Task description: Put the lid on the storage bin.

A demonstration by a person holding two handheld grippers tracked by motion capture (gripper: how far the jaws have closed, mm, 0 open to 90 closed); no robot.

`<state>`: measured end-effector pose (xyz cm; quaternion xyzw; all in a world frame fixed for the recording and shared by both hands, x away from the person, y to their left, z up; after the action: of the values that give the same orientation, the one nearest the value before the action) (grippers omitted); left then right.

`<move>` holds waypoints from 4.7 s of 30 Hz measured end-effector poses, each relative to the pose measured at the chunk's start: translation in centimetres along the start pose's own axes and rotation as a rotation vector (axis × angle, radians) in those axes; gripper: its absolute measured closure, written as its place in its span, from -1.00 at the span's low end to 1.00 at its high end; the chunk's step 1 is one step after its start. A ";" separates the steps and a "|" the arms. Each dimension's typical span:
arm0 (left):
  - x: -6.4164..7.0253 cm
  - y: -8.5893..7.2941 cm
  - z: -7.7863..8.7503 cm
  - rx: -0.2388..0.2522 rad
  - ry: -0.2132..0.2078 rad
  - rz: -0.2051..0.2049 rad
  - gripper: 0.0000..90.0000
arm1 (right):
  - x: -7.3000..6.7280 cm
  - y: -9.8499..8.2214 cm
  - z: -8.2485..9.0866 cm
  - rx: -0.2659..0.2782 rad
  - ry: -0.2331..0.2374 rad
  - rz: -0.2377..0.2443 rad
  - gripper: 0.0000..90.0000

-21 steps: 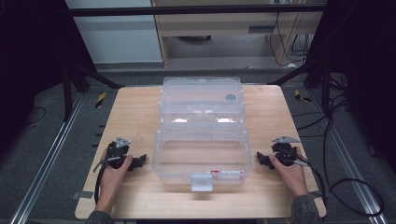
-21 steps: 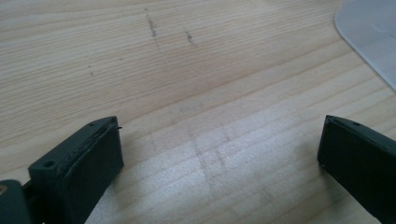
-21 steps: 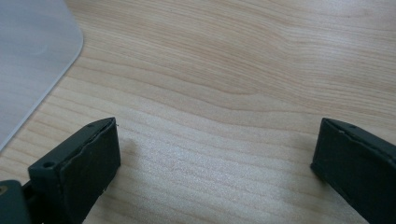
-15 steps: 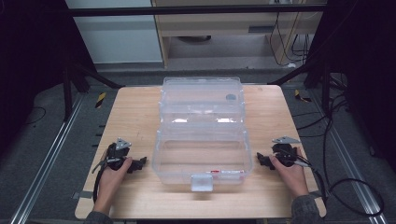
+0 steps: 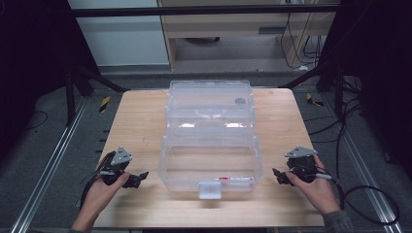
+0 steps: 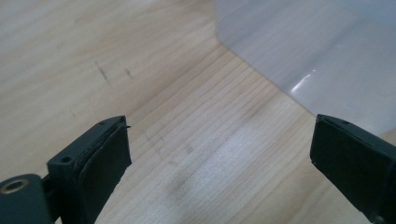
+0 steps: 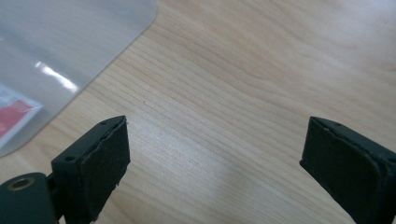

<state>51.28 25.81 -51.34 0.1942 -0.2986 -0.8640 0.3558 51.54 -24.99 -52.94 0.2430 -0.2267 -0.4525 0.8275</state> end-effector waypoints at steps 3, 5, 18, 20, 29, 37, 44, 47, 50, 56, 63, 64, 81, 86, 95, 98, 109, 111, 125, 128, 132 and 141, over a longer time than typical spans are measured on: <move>1.3 1.9 2.1 0.039 -0.026 -0.054 -0.92 | 0.3 1.0 1.6 -0.010 0.016 0.030 -0.83; 2.1 3.0 3.1 0.069 -0.054 -0.076 -0.92 | 0.6 2.2 2.9 -0.015 0.017 0.062 -0.84; 4.7 7.0 5.2 0.085 -0.101 -0.200 -0.91 | 1.2 10.1 7.9 0.013 -0.027 0.154 -0.61; 4.8 7.5 4.8 0.075 -0.106 -0.216 -0.91 | 1.4 11.5 8.1 0.012 -0.010 0.181 -0.56; 5.8 8.9 3.6 0.059 -0.128 -0.263 -0.91 | 1.6 15.2 8.7 0.018 -0.003 0.257 -0.49; 6.8 10.3 3.0 0.069 -0.134 -0.282 -0.92 | 0.4 17.4 9.3 0.044 0.031 0.329 -0.41; 7.5 11.7 3.0 0.064 -0.167 -0.297 -0.92 | 0.2 18.3 9.1 0.041 0.071 0.379 -0.20; 7.9 12.2 2.9 0.065 -0.176 -0.314 -0.91 | 0.0 18.8 9.0 0.039 0.089 0.408 -0.10; 8.6 12.4 2.5 0.053 -0.194 -0.336 -0.91 | -0.6 19.4 8.9 0.045 0.110 0.443 0.00; 9.9 12.5 1.6 0.014 -0.210 -0.394 -0.92 | -2.4 20.9 8.2 0.022 0.140 0.539 0.07; 10.1 12.2 0.8 -0.026 -0.225 -0.418 -0.91 | -4.1 22.3 5.8 -0.030 0.180 0.628 0.16; 10.2 11.9 0.7 -0.040 -0.225 -0.431 -0.91 | -4.3 22.5 5.4 -0.042 0.179 0.641 0.16; 10.7 10.8 0.7 -0.066 -0.245 -0.478 -0.77 | -5.4 23.2 2.6 -0.144 0.237 0.764 0.46; 11.0 10.4 0.9 -0.081 -0.276 -0.490 -0.64 | -5.7 23.2 2.2 -0.163 0.246 0.802 0.61; 11.6 8.9 1.3 -0.108 -0.334 -0.490 -0.42 | -5.6 23.3 2.0 -0.158 0.244 0.830 0.80; 11.8 8.3 1.0 -0.121 -0.353 -0.479 -0.38 | -5.6 23.3 2.0 -0.158 0.245 0.830 0.80; 12.2 6.6 -0.6 -0.196 -0.356 -0.478 0.15 | -5.5 23.3 1.9 -0.158 0.244 0.830 0.81; 12.4 6.4 -0.8 -0.203 -0.368 -0.480 0.24 | -5.5 23.3 1.9 -0.160 0.246 0.831 0.81; 12.8 6.4 -1.2 -0.200 -0.388 -0.460 0.76 | -5.6 23.3 2.0 -0.157 0.246 0.844 0.84; 12.8 6.4 -1.2 -0.197 -0.387 -0.454 0.76 | -5.7 23.4 1.9 -0.164 0.246 0.849 0.84; 12.9 6.5 -1.2 -0.190 -0.381 -0.452 0.76 | -5.8 23.5 1.9 -0.174 0.234 0.862 0.84; 13.0 6.6 -1.2 -0.178 -0.367 -0.463 0.77 | -6.1 23.5 2.0 -0.176 0.228 0.873 0.88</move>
<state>46.54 12.11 -49.53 0.0659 -0.2289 -0.9655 0.1052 62.34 -9.08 -38.04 0.1017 -0.1760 -0.0493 0.9779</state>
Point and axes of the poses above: each handheld gripper's, and its own axes: z roughly backward along the jaws, y roughly out of its top, x roughly to its right, the point moved 9 cm from there along -z, roughly forward along the jaws, and after that the axes turned 4 degrees about -x, right-handed, at the moved point
